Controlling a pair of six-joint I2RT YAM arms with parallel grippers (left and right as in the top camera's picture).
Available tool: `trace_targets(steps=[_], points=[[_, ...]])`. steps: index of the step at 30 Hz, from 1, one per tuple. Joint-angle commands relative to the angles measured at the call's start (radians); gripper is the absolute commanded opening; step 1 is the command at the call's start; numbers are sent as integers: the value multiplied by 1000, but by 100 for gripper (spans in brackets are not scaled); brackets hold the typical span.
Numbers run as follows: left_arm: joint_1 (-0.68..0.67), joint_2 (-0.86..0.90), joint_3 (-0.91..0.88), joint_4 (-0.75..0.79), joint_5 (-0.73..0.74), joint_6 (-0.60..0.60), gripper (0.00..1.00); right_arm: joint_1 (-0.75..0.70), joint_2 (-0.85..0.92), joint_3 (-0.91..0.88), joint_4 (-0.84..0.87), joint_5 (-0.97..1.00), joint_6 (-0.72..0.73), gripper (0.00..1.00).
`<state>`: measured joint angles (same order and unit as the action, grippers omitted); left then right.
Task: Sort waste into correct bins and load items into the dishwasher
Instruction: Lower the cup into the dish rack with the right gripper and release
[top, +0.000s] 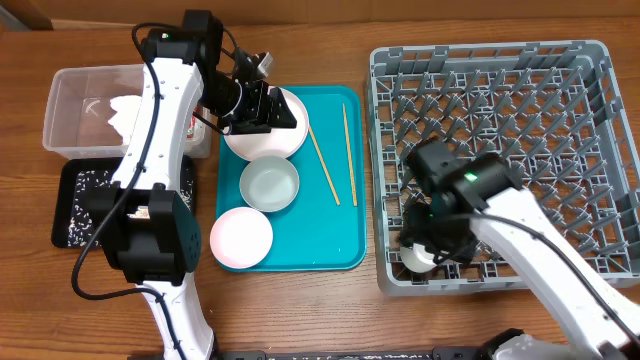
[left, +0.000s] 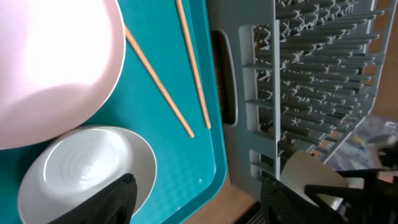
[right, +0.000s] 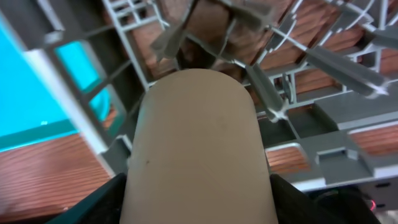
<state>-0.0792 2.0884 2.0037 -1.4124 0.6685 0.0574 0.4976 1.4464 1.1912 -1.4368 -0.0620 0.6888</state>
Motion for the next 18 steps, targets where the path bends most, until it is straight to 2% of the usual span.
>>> trace_targets(steps=[1, 6, 8, 14, 18], points=[[-7, -23, 16, 1, -18, -6, 66, 10, 58, 19, 6, 27, 19, 70], [-7, -23, 16, 0, -23, -6, 69, 11, 89, 19, 33, 17, 19, 88], [-7, -23, 16, 0, -23, -6, 69, 11, 87, 25, 42, 12, 19, 93], [-7, -23, 60, -15, -37, -5, 68, 5, 87, 140, 40, 8, -14, 93], [-6, -23, 209, -110, -161, -7, 65, 7, 87, 288, 53, 8, -57, 90]])
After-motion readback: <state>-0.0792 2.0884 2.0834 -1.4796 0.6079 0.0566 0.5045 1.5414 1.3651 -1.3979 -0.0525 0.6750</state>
